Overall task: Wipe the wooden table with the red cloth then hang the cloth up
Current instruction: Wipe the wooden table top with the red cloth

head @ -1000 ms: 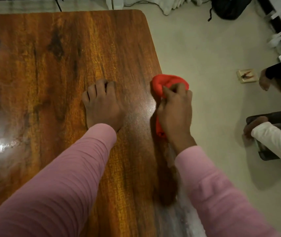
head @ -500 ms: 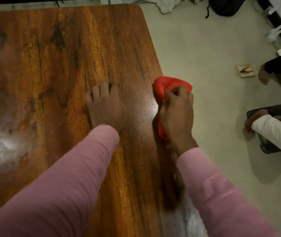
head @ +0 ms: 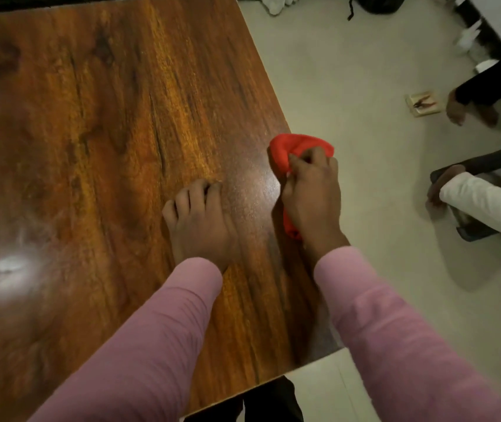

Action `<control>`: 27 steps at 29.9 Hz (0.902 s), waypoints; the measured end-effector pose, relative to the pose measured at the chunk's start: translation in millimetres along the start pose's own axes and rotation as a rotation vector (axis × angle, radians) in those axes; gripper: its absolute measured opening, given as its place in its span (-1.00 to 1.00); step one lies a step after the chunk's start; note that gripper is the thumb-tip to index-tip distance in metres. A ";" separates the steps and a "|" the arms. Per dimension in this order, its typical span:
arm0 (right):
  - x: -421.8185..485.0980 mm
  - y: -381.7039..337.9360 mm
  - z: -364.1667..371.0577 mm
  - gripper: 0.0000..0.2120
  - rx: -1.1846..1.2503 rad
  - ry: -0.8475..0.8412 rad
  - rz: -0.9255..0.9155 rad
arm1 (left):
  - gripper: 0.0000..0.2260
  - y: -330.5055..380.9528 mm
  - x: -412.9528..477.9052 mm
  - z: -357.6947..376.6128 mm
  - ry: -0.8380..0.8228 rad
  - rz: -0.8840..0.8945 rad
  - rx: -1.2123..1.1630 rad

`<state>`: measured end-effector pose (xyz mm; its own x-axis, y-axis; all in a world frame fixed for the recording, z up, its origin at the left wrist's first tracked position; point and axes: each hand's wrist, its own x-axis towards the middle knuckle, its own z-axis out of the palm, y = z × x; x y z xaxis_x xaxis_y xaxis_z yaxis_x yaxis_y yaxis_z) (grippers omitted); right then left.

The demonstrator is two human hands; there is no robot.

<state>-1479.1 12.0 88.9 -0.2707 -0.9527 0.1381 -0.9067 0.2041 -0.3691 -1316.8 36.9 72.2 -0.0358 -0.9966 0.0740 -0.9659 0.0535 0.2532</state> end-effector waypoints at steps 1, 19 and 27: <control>-10.1 -7.3 2.3 -0.73 0.001 -0.014 -0.033 | -0.50 -0.5 -0.5 0.1 -0.013 0.010 0.010; -108.7 -19.6 -5.0 -0.68 0.041 -0.111 -0.220 | -0.62 -1.2 -0.6 10.8 0.044 0.010 0.038; -84.7 32.1 -28.2 -0.71 -0.009 -0.025 0.033 | -0.60 -2.9 -15.1 6.1 0.073 0.053 0.029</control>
<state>-1494.3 105.7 91.2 -0.2919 -0.9509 0.1029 -0.9005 0.2370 -0.3647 -1315.0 51.4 64.5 -0.0690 -0.9851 0.1573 -0.9702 0.1030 0.2194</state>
